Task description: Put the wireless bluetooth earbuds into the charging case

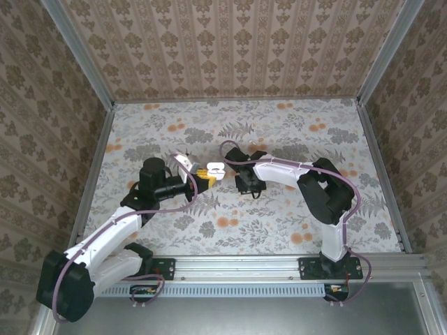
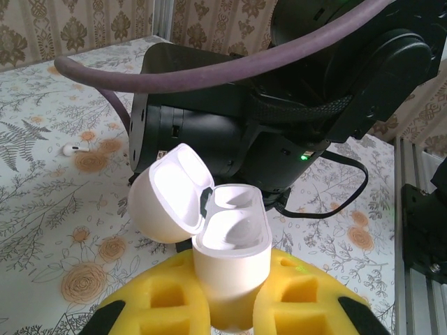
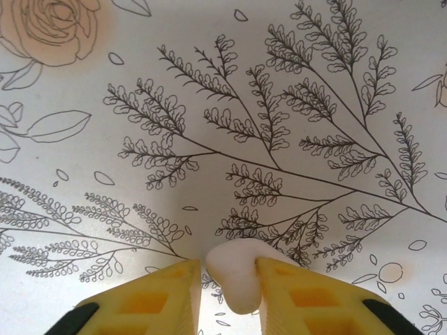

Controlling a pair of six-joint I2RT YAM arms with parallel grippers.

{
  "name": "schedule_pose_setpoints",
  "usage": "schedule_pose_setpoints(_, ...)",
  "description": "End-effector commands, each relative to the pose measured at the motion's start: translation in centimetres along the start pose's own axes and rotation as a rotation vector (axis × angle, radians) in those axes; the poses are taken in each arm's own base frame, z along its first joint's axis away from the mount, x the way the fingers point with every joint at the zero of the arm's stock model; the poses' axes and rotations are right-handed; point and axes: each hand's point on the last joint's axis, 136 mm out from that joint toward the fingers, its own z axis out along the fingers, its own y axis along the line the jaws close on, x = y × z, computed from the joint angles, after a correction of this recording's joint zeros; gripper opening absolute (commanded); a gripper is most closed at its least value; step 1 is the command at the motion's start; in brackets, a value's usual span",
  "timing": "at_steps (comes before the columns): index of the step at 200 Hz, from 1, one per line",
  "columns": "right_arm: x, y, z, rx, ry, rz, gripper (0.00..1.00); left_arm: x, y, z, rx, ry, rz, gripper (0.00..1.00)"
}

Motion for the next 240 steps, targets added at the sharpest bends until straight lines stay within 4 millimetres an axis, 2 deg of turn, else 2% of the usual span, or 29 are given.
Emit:
schedule_pose_setpoints(1,0.0,-0.5,0.0,0.043,-0.002,-0.007,0.24,0.2,-0.1,-0.3,-0.004,-0.002,0.023,0.0)
schedule_pose_setpoints(46,-0.7,-0.4,-0.9,0.034,-0.023,-0.028,0.18,0.3,-0.1,-0.3,-0.003,-0.002,0.023,0.0)
schedule_pose_setpoints(69,-1.0,-0.2,-2.0,0.0,-0.037,-0.019,0.15,0.4,-0.1,-0.4,-0.006,-0.002,0.027,0.0)
schedule_pose_setpoints(111,-1.8,0.9,-5.4,-0.252,-0.042,0.108,0.12,-0.3,-0.1,-0.5,-0.01,-0.044,0.069,0.0)
schedule_pose_setpoints(143,-2.5,1.7,-9.0,-0.465,-0.03,0.194,0.11,-1.0,0.3,-0.2,-0.021,-0.076,0.096,0.0)
schedule_pose_setpoints(186,-3.1,3.6,-15.0,-0.693,-0.024,0.229,0.1,-2.1,1.6,0.6,-0.05,-0.14,0.147,0.0)
schedule_pose_setpoints(211,-4.3,4.9,-19.3,-0.841,-0.081,0.251,0.1,-2.9,2.1,1.2,-0.051,-0.176,0.164,0.0)
schedule_pose_setpoints(240,-5.4,4.9,-23.1,-0.926,-0.163,0.281,0.1,-3.5,2.7,1.6,-0.058,-0.198,0.166,0.0)
